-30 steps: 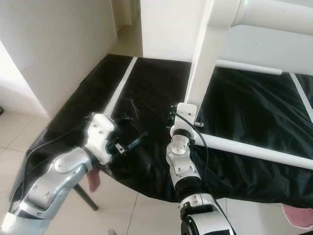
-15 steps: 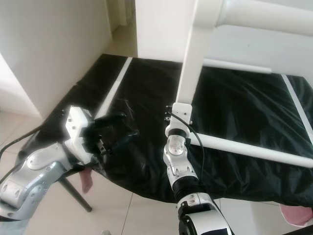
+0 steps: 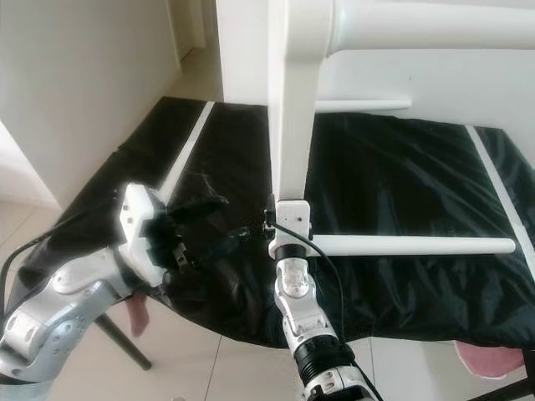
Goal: Building children table
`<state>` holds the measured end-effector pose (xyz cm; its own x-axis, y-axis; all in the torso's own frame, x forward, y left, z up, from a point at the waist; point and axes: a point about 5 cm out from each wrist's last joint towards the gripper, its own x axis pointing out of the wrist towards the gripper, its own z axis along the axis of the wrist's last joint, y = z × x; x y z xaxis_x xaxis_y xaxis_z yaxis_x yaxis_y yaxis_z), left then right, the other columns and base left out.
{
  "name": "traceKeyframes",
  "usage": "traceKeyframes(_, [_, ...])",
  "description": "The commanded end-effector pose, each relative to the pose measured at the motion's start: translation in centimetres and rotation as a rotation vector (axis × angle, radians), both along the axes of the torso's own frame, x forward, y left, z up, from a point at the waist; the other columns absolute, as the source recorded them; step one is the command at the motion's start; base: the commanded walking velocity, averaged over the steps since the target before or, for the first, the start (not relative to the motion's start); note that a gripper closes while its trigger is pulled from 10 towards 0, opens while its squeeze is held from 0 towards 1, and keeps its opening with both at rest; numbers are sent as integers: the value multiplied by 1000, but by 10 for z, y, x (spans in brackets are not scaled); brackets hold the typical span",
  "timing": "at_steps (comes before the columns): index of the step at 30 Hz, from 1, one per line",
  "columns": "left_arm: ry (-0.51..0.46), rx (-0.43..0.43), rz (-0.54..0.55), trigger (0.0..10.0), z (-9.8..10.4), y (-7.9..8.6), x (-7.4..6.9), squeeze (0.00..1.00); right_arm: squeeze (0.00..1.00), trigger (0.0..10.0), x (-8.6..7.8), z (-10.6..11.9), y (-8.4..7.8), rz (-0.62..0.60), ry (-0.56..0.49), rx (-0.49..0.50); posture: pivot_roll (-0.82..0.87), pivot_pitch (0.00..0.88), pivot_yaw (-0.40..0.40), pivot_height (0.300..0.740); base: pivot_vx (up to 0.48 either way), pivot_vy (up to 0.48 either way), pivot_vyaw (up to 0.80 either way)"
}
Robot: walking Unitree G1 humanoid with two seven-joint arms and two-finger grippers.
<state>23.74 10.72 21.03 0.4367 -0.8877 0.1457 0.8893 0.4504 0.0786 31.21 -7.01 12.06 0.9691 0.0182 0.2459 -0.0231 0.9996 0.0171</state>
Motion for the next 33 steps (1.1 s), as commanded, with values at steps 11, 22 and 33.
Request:
traceKeyframes(11, [-30, 19, -93, 10000, 11, 3, -3, 0, 0, 0, -23, 18, 68, 379, -112, 12, 99, 0, -8, 740, 0, 0, 0])
traceKeyframes(22, [-30, 21, -102, 10000, 13, 5, -4, 0, 0, 10000, -31, 12, 66, 461, -116, -20, 104, 10, 3, 740, 0, 0, 0])
traceKeyframes(33, [-27, 40, -129, 10000, 14, 4, -4, 0, 0, 10000, -32, 8, 32, 545, -46, -24, 88, 24, 10, 740, 0, 0, 0])
